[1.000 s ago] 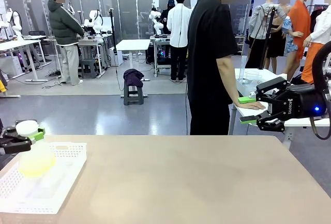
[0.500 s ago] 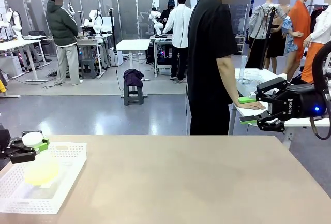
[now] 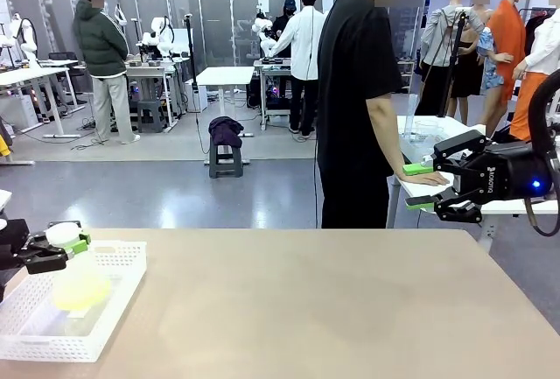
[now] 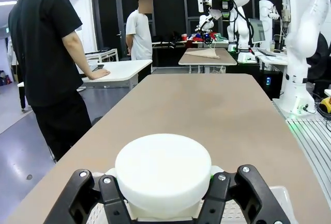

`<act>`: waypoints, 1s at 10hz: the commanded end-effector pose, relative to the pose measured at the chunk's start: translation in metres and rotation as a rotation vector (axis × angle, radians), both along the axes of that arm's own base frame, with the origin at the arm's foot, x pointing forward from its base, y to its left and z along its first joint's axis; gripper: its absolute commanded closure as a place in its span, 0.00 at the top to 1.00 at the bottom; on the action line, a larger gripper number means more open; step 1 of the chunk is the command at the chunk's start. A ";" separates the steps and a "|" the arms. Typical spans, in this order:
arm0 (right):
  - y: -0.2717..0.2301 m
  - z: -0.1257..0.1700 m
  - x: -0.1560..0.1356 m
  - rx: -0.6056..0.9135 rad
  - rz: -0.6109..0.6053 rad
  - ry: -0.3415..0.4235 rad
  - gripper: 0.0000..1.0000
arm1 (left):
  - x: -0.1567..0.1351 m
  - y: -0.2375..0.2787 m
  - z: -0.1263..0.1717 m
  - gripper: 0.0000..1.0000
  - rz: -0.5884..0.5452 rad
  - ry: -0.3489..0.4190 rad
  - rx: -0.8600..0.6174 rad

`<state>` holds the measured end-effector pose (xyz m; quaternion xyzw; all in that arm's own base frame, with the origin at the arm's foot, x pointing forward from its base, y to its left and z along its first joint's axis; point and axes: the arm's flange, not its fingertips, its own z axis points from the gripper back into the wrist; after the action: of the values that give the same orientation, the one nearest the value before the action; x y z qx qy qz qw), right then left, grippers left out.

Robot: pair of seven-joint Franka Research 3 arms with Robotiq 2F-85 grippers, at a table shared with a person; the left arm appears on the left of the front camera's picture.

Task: Prepare the solutions needed for the experiment.
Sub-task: When the human places the Big flask in the center of the table, pick up the Big flask and place it in the left Organizing basket.

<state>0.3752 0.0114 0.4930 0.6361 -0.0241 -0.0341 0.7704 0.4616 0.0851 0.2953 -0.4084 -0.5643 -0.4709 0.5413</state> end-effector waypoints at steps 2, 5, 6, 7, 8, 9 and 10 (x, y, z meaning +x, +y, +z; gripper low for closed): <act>0.000 0.002 0.000 0.013 0.005 -0.006 0.56 | 0.007 0.003 -0.016 0.23 -0.035 -0.004 0.001; 0.000 0.002 0.000 0.013 0.005 -0.006 0.56 | 0.017 0.001 -0.025 0.23 -0.058 0.012 -0.002; 0.000 0.002 0.000 0.013 0.005 -0.006 0.56 | 0.018 0.000 -0.026 0.23 -0.065 0.020 -0.004; 0.000 0.002 0.000 0.013 0.005 -0.006 0.56 | 0.020 0.000 -0.029 0.23 -0.074 0.029 -0.004; 0.000 0.002 0.000 0.013 0.005 -0.006 0.56 | 0.019 -0.001 -0.030 0.30 -0.081 0.041 -0.014; 0.000 0.002 0.000 0.013 0.005 -0.006 0.56 | 0.018 -0.001 -0.030 0.43 -0.104 0.050 -0.004; 0.000 0.002 0.000 0.013 0.005 -0.006 0.56 | 0.016 -0.002 -0.029 0.50 -0.101 0.047 0.005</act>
<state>0.3752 0.0115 0.4930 0.6362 -0.0239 -0.0340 0.7704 0.4775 0.0808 0.2671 -0.4375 -0.5404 -0.4751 0.5392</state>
